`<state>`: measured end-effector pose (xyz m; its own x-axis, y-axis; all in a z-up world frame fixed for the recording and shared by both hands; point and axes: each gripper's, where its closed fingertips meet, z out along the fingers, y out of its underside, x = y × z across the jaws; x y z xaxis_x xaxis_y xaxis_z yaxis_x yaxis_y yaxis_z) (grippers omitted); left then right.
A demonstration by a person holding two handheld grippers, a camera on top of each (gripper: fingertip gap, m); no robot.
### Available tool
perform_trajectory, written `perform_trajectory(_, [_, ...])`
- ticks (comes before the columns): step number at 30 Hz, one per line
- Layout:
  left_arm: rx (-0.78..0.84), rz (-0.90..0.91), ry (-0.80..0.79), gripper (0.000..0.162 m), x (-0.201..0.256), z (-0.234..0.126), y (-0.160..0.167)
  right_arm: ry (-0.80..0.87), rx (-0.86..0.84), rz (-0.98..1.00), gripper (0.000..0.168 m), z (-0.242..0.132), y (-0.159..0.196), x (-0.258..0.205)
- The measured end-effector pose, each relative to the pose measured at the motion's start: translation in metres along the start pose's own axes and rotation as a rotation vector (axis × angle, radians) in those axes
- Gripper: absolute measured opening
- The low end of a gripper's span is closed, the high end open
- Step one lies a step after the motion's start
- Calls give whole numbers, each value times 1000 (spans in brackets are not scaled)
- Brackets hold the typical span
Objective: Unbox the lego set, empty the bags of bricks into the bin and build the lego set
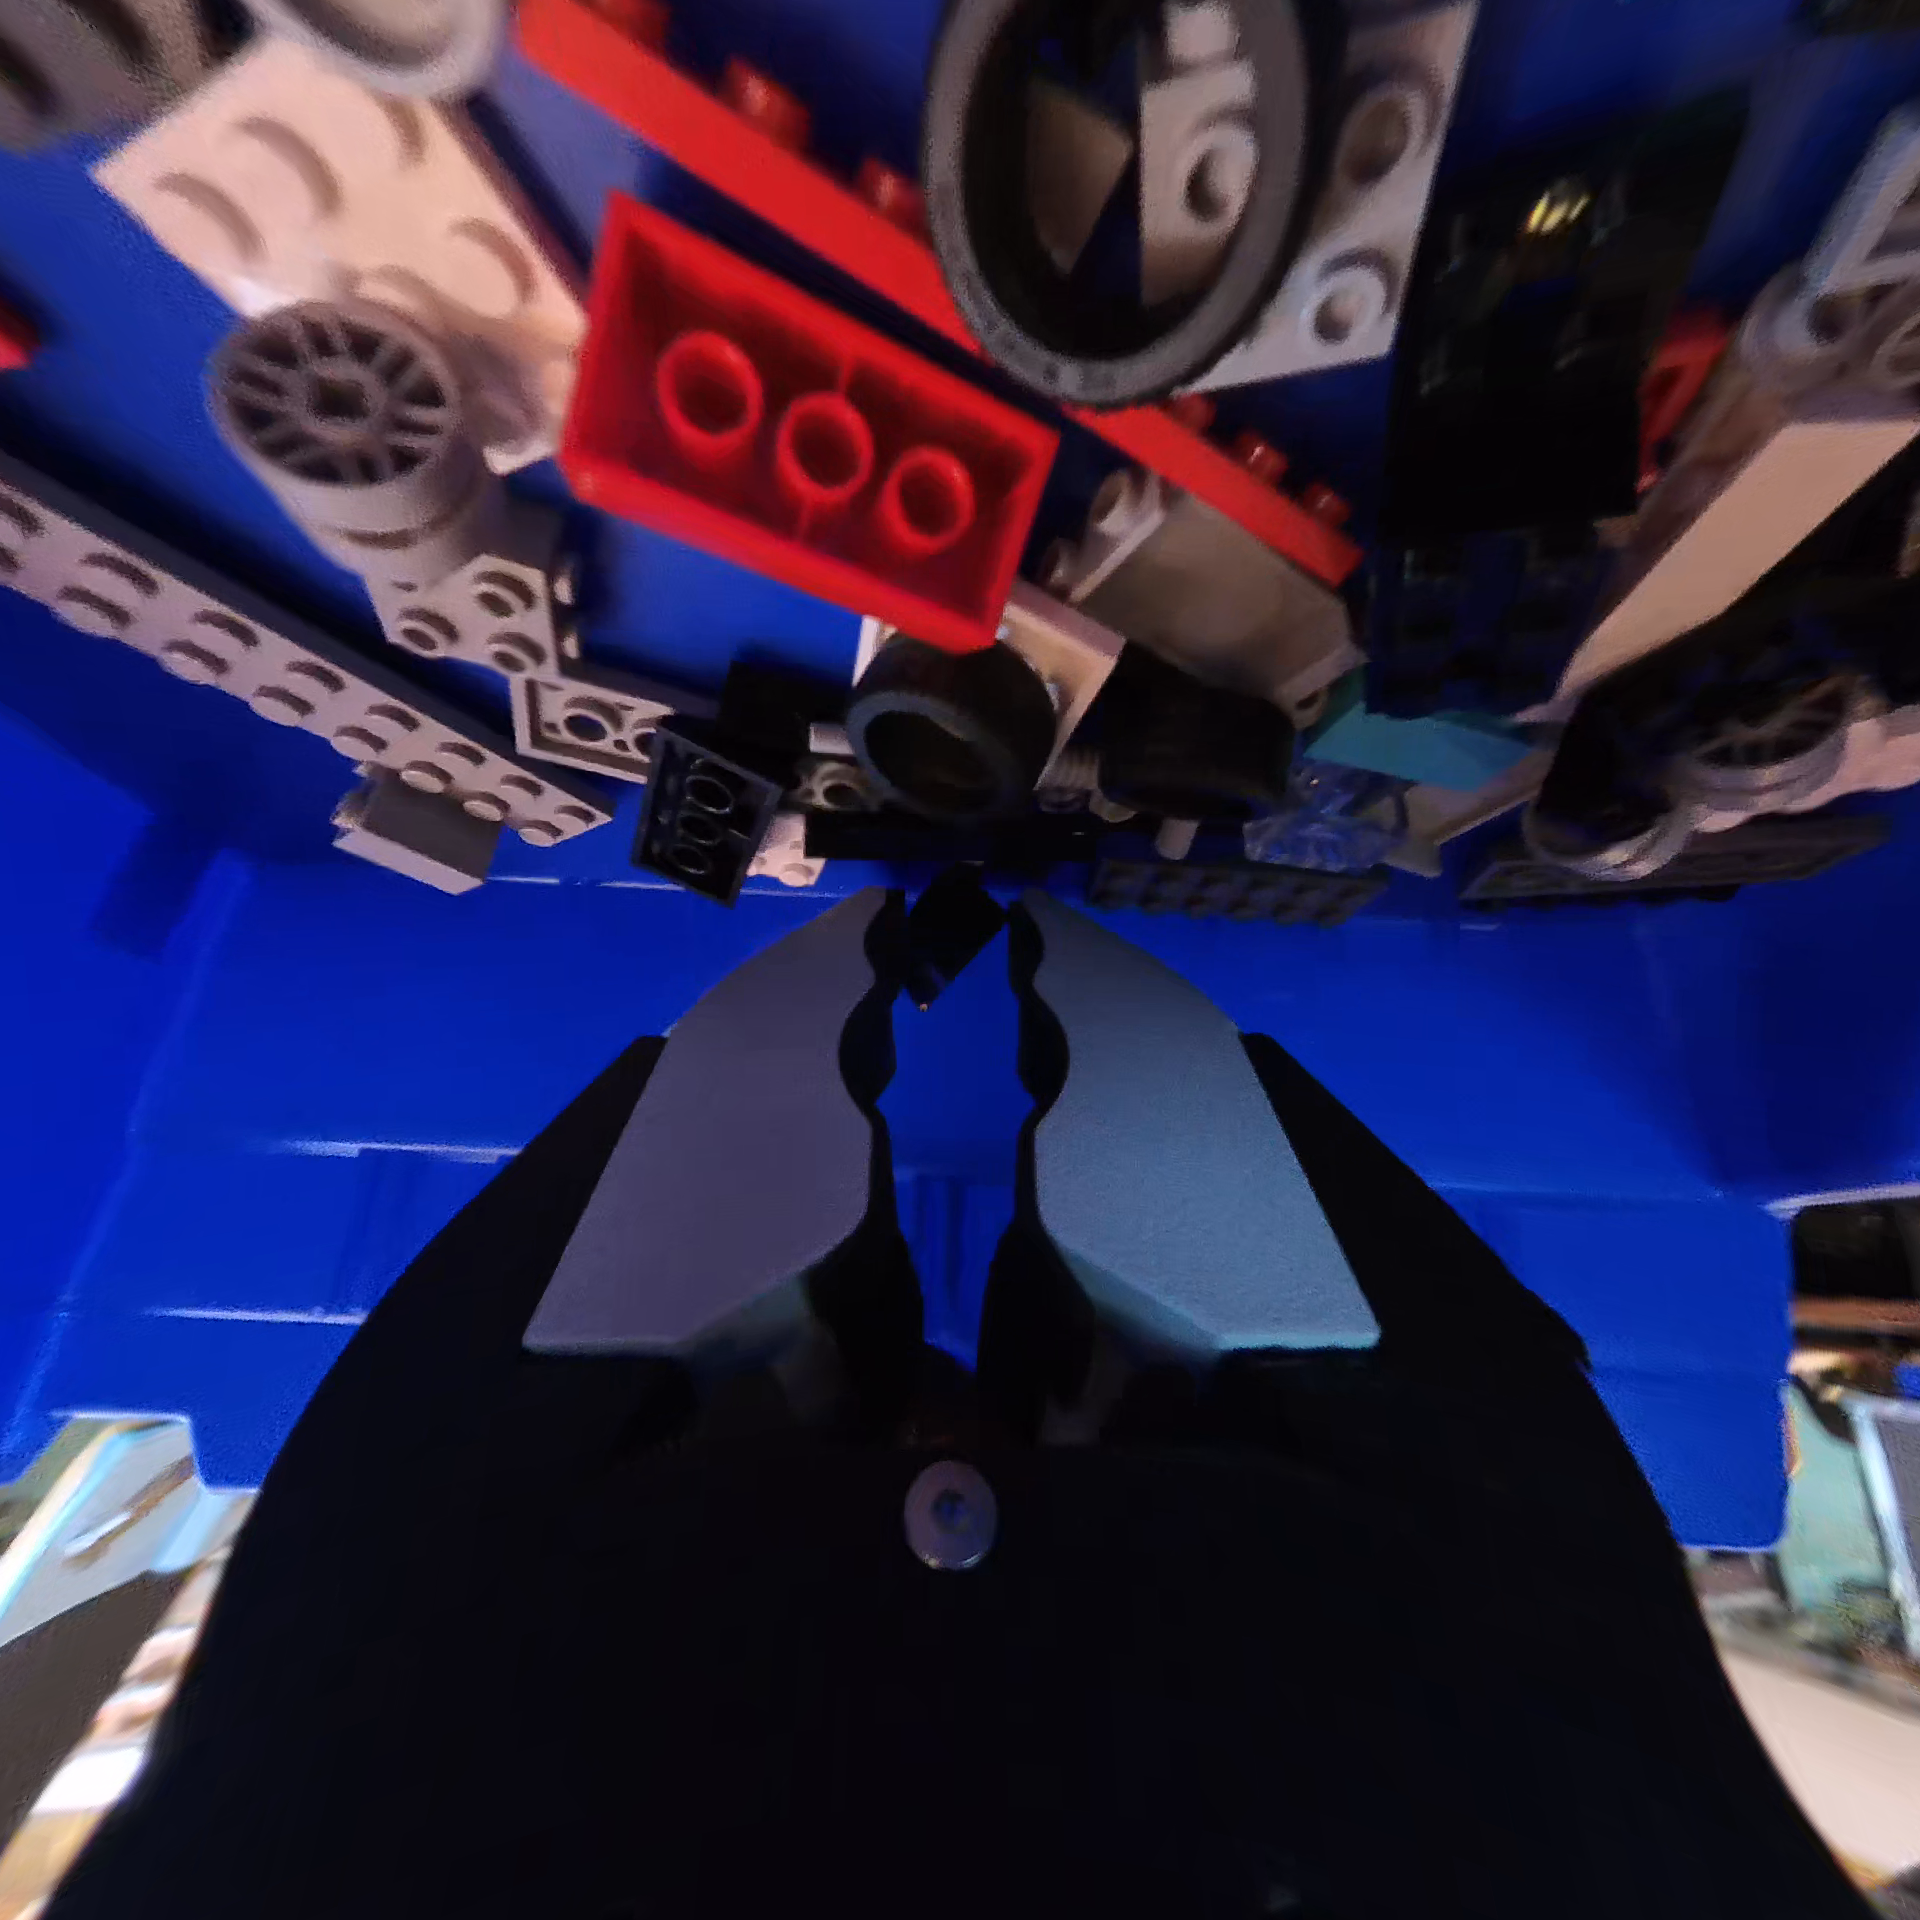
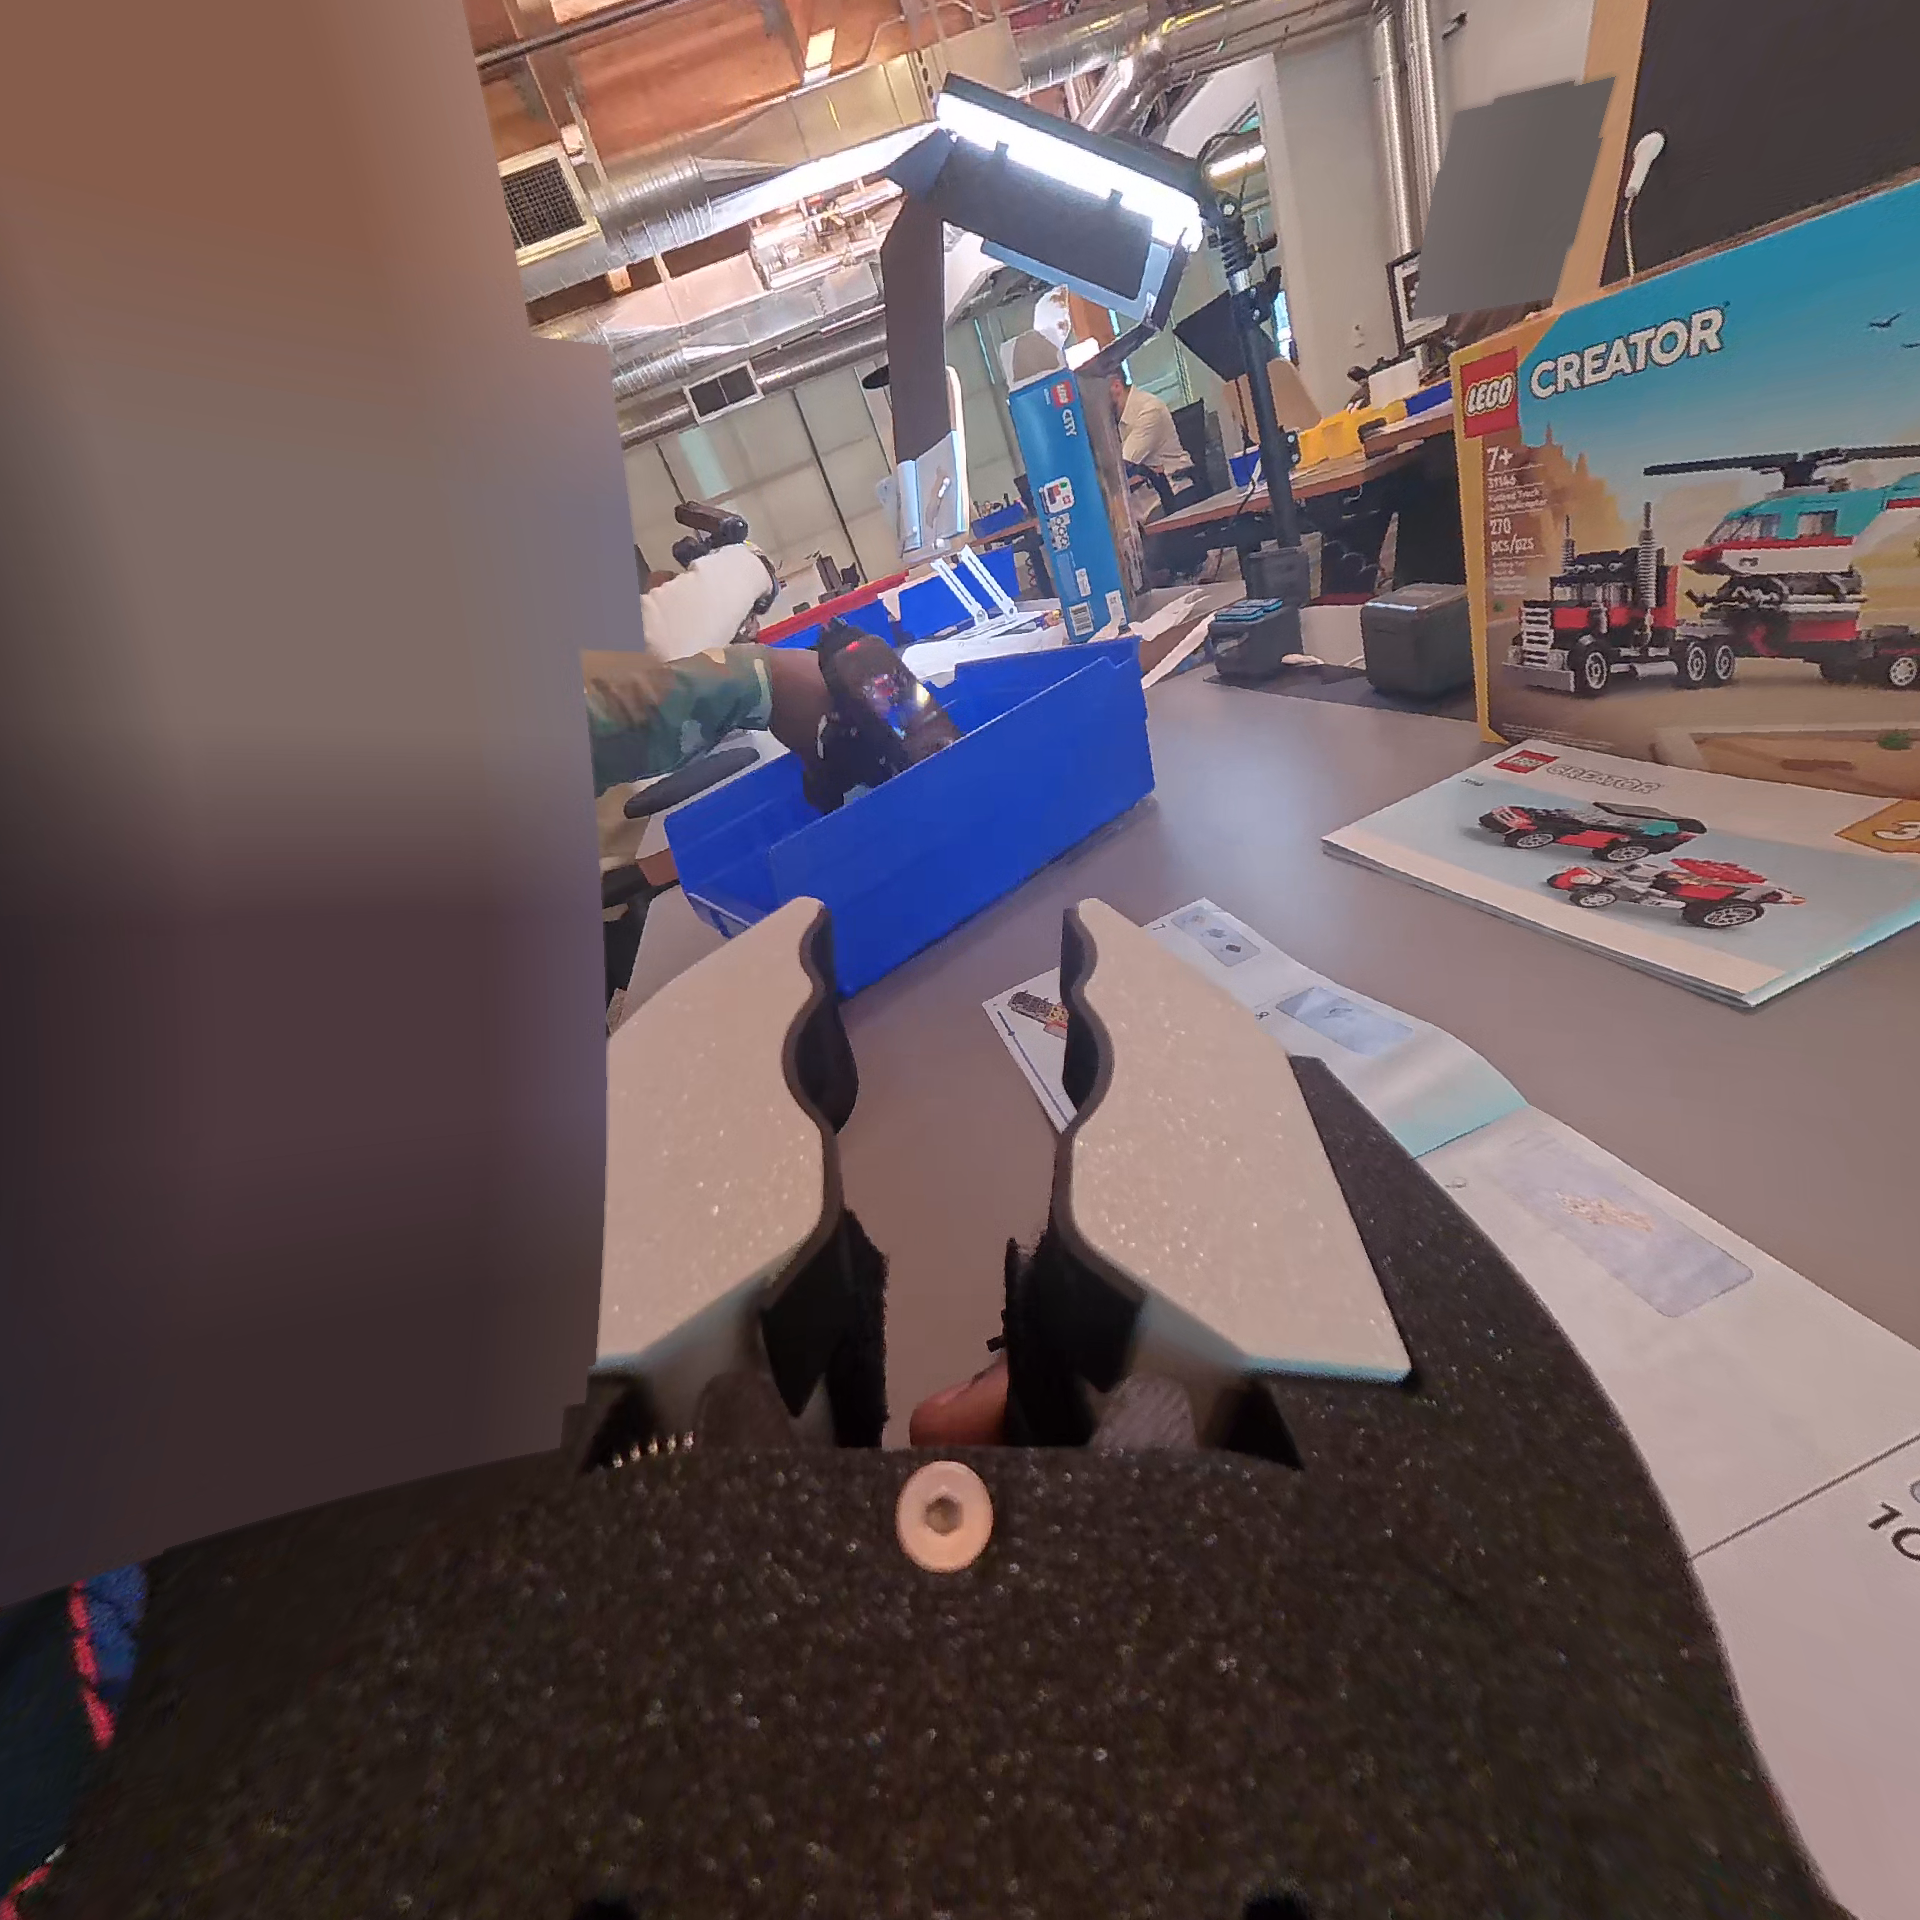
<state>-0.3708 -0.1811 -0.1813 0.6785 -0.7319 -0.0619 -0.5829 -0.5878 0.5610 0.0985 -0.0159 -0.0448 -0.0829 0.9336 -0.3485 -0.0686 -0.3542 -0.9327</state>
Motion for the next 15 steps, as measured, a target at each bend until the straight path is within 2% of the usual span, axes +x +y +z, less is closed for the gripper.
perform_trajectory(3, [130, -122, -38, 19, -4, -23, -4, 4, -22, -12, 40, 1, 3, -1])
perform_trajectory(5, [322, -251, -83, 19, -10, -52, -13, 6, -46, -24, 40, 3, 7, -2])
perform_trajectory(6, [471, -324, -108, 19, -13, -72, -22, 6, -53, -27, 40, 5, 8, -3])
perform_trajectory(7, [657, -390, -119, 19, -14, -97, -35, 0, -57, -29, 40, 7, 10, -4])
perform_trajectory(9, [1130, -457, -91, 18, -3, -166, -67, -25, -54, -31, 38, 12, 10, -10])
perform_trajectory(12, [1856, -330, 88, 18, 56, -280, -100, -75, -47, -37, 37, 22, 8, -21])
perform_trajectory(13, [2035, -275, 179, 19, 78, -307, -106, -95, -48, -39, 37, 26, 6, -26])
perform_trajectory(15, [2273, -201, 346, 18, 112, -340, -120, -142, -42, -47, 39, 36, 1, -38])
